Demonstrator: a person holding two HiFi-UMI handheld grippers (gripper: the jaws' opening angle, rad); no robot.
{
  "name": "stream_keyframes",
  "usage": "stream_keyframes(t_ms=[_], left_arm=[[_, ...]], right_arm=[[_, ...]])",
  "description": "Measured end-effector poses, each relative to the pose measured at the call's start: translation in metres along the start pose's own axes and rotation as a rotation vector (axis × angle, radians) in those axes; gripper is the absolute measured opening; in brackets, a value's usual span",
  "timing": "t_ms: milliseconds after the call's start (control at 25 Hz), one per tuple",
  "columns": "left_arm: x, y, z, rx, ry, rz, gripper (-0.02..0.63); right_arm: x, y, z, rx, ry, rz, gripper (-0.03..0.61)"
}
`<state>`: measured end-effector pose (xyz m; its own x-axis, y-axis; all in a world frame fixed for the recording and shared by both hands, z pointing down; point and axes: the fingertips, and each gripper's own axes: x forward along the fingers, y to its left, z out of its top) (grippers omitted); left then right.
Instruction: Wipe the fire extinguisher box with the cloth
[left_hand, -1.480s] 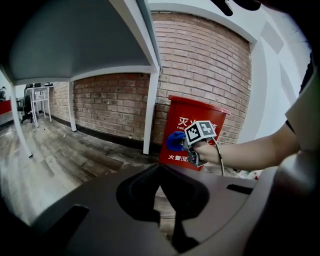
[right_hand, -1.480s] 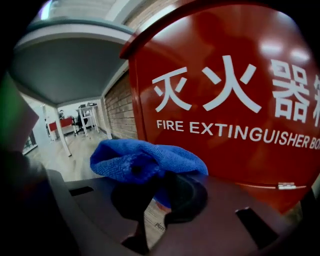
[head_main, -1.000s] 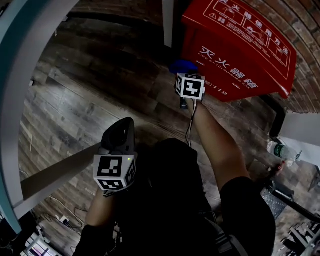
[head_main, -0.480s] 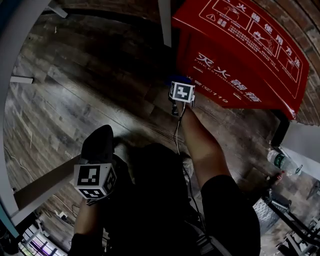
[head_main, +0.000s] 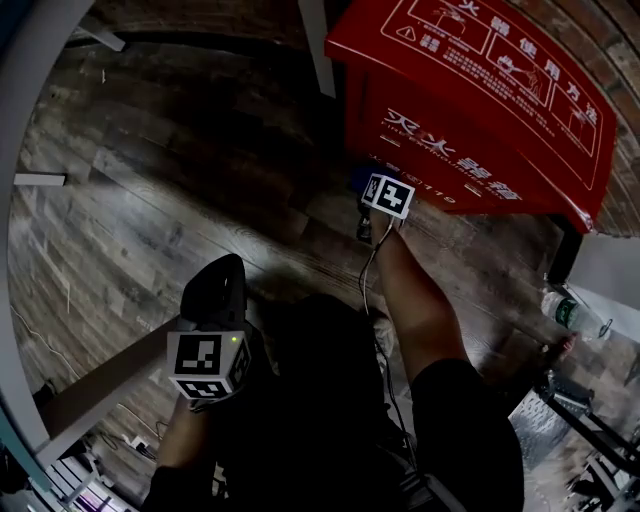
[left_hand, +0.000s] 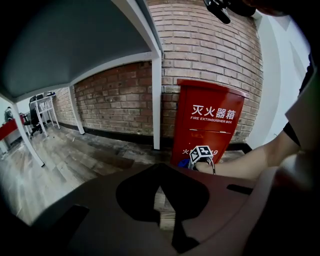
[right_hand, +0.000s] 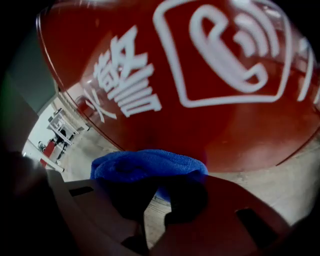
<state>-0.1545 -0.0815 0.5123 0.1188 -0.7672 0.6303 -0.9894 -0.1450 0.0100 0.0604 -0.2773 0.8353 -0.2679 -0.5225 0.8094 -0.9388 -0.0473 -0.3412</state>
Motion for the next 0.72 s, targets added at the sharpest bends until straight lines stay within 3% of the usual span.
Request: stream_keyframes(t_ms=[120,320,520,720], left_arm=[[-0.001,-0.006,0.005,-0.002,-0.019,-0.04,0.006],[-0.009,-0.007,0.005,-0.002,-0.041,-0.085,0.006],[-0.018,-0.001,0.006,-0.024,-0.069,-0.115,0.006],[-0.026,-0.001,0.015,-0.032,-0.106,-0.135,0.006]], right_arm=[[-0.025,-0.001,0.012,0.026,-0.037,-0.01,0.048],[-0.092,0.04,0.051,-0.005,-0.191,0.12,0.048],[-0.182,0.087,0.096,-0.108,-0.473,0.225,0.048],[-0.265,0.115,0.096,-0.259,-0.646,0.266,0.048]])
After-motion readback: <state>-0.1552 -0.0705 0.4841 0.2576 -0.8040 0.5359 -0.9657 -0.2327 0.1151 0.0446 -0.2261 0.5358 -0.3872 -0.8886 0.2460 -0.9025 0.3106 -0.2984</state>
